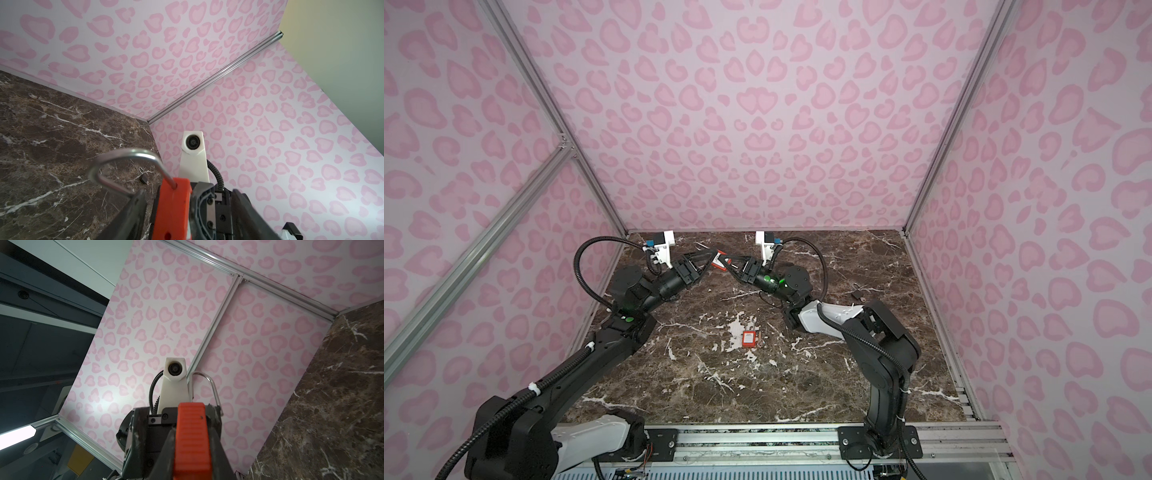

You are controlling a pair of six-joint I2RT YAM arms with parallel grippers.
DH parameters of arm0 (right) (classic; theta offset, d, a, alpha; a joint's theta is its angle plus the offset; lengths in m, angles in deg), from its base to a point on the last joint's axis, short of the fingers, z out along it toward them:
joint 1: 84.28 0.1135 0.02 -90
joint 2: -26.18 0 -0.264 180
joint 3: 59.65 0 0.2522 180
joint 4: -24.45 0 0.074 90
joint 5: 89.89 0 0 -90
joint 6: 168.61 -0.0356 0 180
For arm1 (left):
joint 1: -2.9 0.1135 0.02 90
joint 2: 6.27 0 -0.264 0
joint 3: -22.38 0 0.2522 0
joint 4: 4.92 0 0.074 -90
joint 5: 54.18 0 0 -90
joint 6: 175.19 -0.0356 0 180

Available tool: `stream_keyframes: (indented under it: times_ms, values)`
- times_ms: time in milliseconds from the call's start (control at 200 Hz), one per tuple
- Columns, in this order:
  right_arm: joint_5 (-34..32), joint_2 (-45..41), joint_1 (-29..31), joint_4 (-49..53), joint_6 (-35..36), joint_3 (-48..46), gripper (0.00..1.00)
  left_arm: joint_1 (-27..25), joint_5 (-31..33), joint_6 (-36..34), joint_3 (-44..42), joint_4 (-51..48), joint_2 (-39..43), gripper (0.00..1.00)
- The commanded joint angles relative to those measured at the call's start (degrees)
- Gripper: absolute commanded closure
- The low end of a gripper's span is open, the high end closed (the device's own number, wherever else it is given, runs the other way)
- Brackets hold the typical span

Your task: Lock with the key

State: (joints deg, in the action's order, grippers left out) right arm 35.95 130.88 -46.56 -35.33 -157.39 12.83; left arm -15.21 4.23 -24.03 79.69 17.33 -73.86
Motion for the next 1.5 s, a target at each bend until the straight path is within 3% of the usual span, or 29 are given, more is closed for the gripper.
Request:
stream_keyframes:
  times_ms: [0,215,450,555,960,1220,1475,1495]
  values:
    - [1.9,-1.4,-1.2,0.6,2.2,-1.0,0.93,0.6,1.2,-2.5,-0.9,-1.7,1.6,0.33]
    - [7.1,-7.4,-4.9,13.3,11.4,-3.1,0.94,2.1,1.2,-5.0,-1.9,-5.1,4.0,0.33]
    - [10.8,-16.2,-5.8,45.6,37.7,0.4,0.95,2.3,-1.3,-8.6,0.1,-7.9,3.6,0.34]
    - [11.6,-18.5,-6.0,53.4,43.5,1.7,0.96,2.3,-3.1,-9.8,0.9,-8.3,3.0,0.36]
    - [15.5,-20.6,-6.3,54.2,42.8,2.4,0.97,2.4,-8.8,-12.1,2.2,-8.7,0.5,0.37]
    - [20.2,-18.3,-7.4,47.3,35.5,2.9,1.0,2.4,-15.4,-11.7,2.1,-5.7,-1.9,0.52]
    - [19.8,-18.5,-8.4,45.8,34.9,2.7,1.0,2.3,-14.8,-11.5,1.3,-5.5,-1.4,0.63]
    - [19.8,-18.5,-8.5,45.7,34.9,2.7,1.0,2.4,-14.7,-11.5,1.3,-5.5,-1.4,0.67]
